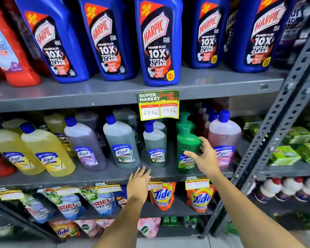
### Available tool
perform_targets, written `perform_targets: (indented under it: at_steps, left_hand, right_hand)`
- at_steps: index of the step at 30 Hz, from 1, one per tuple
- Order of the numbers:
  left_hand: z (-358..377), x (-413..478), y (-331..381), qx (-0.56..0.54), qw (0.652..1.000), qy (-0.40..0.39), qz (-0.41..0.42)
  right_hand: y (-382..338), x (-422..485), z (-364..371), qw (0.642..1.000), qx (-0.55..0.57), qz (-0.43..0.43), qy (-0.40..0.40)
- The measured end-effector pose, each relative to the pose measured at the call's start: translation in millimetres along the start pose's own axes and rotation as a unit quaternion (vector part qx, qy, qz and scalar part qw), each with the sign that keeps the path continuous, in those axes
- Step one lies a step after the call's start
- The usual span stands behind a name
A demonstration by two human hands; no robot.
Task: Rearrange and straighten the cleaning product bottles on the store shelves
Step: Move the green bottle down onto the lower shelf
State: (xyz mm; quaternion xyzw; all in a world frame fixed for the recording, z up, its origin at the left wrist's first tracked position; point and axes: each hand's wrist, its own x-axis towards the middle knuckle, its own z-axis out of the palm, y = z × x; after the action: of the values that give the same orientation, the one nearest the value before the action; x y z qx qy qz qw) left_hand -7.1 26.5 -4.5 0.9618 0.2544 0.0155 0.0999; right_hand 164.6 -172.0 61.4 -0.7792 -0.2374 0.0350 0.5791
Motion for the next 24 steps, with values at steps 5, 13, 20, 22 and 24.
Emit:
perform_targets:
  at_steps: [5, 13, 20, 22, 24]
  left_hand:
    - [5.9, -0.5, 3.6, 0.005, 1.000, 0.020, -0.012]
    - [2.3, -2.3, 4.1, 0.008, 1.000, 0.010, -0.002]
    - [4.0, -2.3, 2.1, -0.008, 1.000, 0.008, -0.004]
    - [4.7, -2.3, 1.3, -0.008, 1.000, 0.009, -0.003]
    - [5.4, -2.3, 1.1, -0.009, 1.000, 0.013, -0.004]
  right_hand:
    - [3.6, -8.1, 7.1, 1.000, 0.023, 0.018, 0.002]
    - [23.9, -46.7, 58.4, 0.986, -0.030, 0.146, 0.079]
    - [19.9, -36.1, 76.5, 0.972, -0.052, 0.169, 0.152]
    - [22.1, -34.9, 77.3, 0.973, -0.048, 0.169, 0.147]
    - [23.5, -33.9, 76.3, 0.975, -0.045, 0.165, 0.144]
